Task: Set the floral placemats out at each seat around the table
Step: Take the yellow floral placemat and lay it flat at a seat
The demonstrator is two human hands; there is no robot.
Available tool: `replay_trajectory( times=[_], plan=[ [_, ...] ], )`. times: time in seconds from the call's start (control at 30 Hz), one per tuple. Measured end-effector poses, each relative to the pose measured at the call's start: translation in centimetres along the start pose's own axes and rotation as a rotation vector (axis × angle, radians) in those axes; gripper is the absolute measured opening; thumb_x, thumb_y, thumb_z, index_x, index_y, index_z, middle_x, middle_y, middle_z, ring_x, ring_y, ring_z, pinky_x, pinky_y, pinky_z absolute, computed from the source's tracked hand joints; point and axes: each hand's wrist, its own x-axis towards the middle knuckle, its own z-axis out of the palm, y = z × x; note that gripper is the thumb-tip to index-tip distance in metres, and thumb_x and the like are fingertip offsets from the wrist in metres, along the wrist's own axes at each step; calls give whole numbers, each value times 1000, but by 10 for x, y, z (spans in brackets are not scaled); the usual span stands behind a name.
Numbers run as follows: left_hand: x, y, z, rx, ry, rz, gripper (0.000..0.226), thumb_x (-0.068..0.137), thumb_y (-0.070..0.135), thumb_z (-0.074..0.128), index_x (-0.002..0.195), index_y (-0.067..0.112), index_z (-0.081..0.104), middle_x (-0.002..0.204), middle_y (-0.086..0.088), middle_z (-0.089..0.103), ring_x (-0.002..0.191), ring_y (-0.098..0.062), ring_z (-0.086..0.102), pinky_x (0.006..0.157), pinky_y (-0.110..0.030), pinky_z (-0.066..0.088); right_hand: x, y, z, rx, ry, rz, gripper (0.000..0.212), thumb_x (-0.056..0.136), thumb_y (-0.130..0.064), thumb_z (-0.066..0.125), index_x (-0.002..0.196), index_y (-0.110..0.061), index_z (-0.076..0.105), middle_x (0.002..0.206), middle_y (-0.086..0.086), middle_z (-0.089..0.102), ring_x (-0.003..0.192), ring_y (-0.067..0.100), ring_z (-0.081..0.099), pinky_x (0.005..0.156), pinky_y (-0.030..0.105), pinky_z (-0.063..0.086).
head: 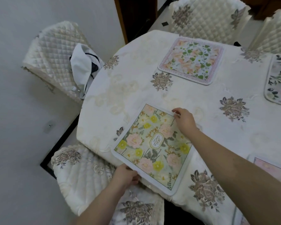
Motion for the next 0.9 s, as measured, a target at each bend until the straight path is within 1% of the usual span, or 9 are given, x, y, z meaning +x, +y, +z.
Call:
replay_trajectory(
  times=[0.1, 0.17, 0.3, 0.37, 0.43, 0.5, 0.63, 0.73, 0.9],
  plan=[
    [1, -2, -1, 285, 69, 96, 11, 89, 3, 66, 99, 2, 68, 81, -11, 74, 57, -15, 70, 51, -26, 55, 2, 3, 3, -11, -3, -36, 29, 100, -10, 50, 124, -14, 64, 120, 11, 65, 112, 29, 59, 98, 46, 46],
    [2, -2, -2, 506, 101, 139, 11, 89, 16, 68, 93, 6, 71, 81, -9, 75, 65, -22, 71, 58, -29, 54, 2, 4, 5, -2, -10, -81, 31, 99, -7, 49, 127, -14, 62, 120, 12, 64, 113, 30, 58, 98, 46, 45],
    [4, -5, -5, 673, 44, 144, 34, 93, 31, 66, 60, 20, 67, 58, -1, 69, 43, -9, 57, 51, -24, 49, 0, 7, 6, -57, -53, -168, 42, 98, -2, 46, 137, -13, 56, 134, 12, 60, 125, 32, 51, 105, 44, 40],
    [4, -4, -7, 720, 61, 167, 38, 94, 33, 64, 58, 21, 65, 58, 0, 69, 45, -11, 57, 50, -22, 48, -5, 11, 7, -104, -69, -219, 46, 98, -2, 45, 142, -14, 51, 142, 9, 54, 132, 30, 45, 110, 44, 35],
    [2, 2, -12, 773, 114, 224, 31, 94, 33, 61, 66, 21, 65, 62, 2, 70, 54, -12, 62, 57, -22, 49, -12, 16, 7, -136, -70, -230, 48, 98, -4, 45, 145, -16, 47, 149, 6, 48, 137, 28, 39, 114, 43, 29],
    [2, 9, -16, 807, 162, 289, 20, 95, 32, 60, 79, 21, 66, 77, 2, 73, 73, -14, 67, 66, -24, 49, -22, 24, 8, -175, -51, -231, 51, 98, -7, 46, 148, -16, 42, 155, 6, 39, 143, 27, 31, 118, 42, 23],
    [9, 25, -24, 810, 192, 405, 13, 96, 31, 58, 90, 22, 64, 79, 7, 67, 73, -12, 62, 62, -24, 45, -45, 33, 11, -286, -65, -207, 56, 99, -18, 46, 153, -17, 31, 162, 4, 25, 150, 25, 18, 121, 43, 16],
    [24, 39, -27, 798, 145, 541, 9, 95, 26, 59, 97, 20, 65, 89, 4, 69, 85, -17, 66, 74, -29, 52, -72, 35, 22, -333, -85, -186, 58, 101, -27, 45, 155, -17, 25, 164, 5, 17, 151, 25, 11, 122, 45, 11],
    [62, 63, -35, 981, 189, 779, 40, 91, 26, 64, 129, 14, 59, 130, -9, 55, 118, -29, 54, 94, -40, 48, -115, 39, 41, -353, -7, -7, 60, 98, -32, 45, 154, -22, 25, 165, 4, 11, 152, 24, 4, 121, 45, 4]
  ],
)
